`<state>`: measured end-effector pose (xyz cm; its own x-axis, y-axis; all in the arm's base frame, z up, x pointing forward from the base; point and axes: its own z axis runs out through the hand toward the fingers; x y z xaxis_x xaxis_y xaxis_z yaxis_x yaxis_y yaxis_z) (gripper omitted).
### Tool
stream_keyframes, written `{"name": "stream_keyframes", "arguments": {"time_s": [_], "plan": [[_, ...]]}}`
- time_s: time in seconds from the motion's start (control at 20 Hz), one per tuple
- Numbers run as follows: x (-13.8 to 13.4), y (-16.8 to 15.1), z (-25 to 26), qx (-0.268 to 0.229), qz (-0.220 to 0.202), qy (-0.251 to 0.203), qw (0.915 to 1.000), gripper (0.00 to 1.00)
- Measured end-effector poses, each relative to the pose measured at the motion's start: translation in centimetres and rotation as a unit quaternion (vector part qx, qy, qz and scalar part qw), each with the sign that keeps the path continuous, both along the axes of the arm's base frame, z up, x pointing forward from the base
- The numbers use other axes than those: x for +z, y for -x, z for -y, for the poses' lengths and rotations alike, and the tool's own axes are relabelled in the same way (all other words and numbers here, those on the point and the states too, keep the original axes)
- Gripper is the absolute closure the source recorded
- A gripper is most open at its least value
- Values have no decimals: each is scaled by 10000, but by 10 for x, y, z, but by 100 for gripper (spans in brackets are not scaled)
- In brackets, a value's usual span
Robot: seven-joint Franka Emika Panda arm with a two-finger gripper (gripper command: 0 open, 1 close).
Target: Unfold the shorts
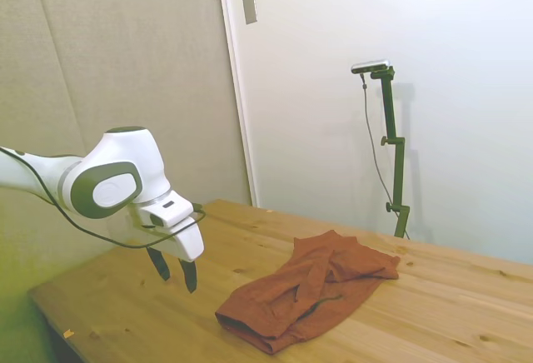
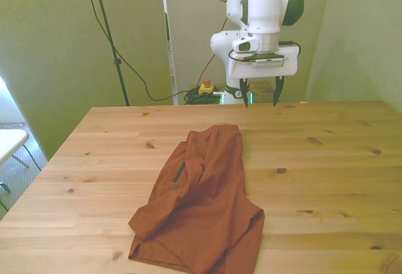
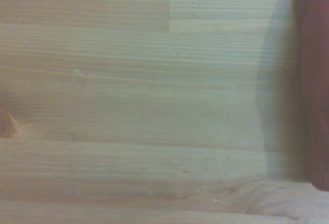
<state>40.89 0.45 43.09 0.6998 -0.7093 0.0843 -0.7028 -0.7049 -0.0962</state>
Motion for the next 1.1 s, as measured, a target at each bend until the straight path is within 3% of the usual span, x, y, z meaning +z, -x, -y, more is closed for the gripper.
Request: {"name": "stream_keyframes", "arguments": {"time_s": [0.3, 0.5, 0.6, 0.8, 0.95, 1.1], "plan": [[8, 2, 16, -198, 61, -17, 9998, 0], [40, 13, 118, -598, 245, -246, 9976, 0], [40, 19, 175, -726, 299, -464, 9958, 0], [13, 5, 254, -823, 184, -1411, 9864, 0], [-9, -23, 279, -721, 64, -2007, 9770, 0], [-33, -47, 288, -736, -47, -2272, 9711, 0]]}}
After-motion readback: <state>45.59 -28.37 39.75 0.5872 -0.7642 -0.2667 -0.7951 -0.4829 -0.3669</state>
